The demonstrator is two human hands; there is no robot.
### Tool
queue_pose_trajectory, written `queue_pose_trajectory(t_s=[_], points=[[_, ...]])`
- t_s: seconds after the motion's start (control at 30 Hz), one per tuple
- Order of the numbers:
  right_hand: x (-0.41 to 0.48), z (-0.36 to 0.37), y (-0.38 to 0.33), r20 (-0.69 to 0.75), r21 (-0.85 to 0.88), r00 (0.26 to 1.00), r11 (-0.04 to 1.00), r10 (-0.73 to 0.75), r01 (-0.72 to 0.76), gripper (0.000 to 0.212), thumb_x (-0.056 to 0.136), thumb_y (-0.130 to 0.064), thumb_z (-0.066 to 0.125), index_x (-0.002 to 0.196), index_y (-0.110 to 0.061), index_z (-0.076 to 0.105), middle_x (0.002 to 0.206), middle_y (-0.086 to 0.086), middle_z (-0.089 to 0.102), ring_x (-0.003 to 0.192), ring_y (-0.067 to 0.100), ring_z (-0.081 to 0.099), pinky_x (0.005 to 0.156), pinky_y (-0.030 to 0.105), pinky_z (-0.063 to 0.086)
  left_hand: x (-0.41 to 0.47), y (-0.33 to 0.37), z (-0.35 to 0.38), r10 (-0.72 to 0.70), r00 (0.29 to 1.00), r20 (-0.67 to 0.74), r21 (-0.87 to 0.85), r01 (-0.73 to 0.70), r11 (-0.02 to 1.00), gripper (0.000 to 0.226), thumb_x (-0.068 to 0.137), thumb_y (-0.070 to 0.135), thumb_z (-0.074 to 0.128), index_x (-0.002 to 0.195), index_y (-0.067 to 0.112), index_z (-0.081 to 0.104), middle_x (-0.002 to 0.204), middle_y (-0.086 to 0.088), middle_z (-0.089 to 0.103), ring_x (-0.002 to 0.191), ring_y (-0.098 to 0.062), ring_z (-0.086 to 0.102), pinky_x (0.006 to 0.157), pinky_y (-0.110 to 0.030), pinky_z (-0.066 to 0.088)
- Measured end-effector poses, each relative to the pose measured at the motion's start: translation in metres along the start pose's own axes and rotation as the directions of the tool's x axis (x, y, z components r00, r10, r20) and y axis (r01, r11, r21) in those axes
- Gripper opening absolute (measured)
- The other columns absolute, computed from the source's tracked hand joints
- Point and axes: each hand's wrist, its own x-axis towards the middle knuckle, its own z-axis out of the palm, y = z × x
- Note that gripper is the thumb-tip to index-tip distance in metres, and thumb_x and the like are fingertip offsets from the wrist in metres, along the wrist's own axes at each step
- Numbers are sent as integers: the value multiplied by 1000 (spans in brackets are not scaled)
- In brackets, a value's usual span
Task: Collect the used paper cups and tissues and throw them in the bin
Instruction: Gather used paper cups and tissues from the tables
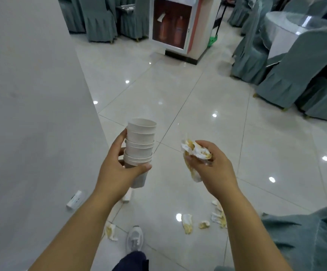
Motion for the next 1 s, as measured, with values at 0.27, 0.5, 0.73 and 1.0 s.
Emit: queue_pose_trajectory(t_s=[0.27,0.5,0.73,1.0], points=[[167,41,-37,18,3,999,999,-45,45,26,82,-32,72,93,-50,56,96,-18,64,83,-10,59,60,8,44,169,18,-7,5,1000,4,-37,-5,999,90,68,20,84,127,62,30,117,20,55,99,0,57,68,-13,44],[307,62,-52,84,18,993,997,-79,78,26,82,-29,72,96,-46,59,96,-17,65,85,-5,60,62,10,43,296,33,-1,-22,995,-93,-92,13,996,90,67,17,84,124,62,32,116,21,55,97,0,58,66,-13,43],[474,85,-64,242,41,954,984,-177,173,30,83,-26,72,91,-51,57,94,-21,64,85,-8,59,63,10,43,428,39,19,-45,964,-262,-127,12,992,91,66,18,85,129,58,33,121,13,56,99,-3,59,70,-17,45],[654,135,-110,477,52,830,952,-290,302,27,82,-34,72,107,-38,62,101,-16,64,90,-4,59,64,9,44,558,70,17,-68,866,-495,-150,-8,989,89,67,18,84,129,56,33,115,21,55,98,-3,60,70,-17,46]])
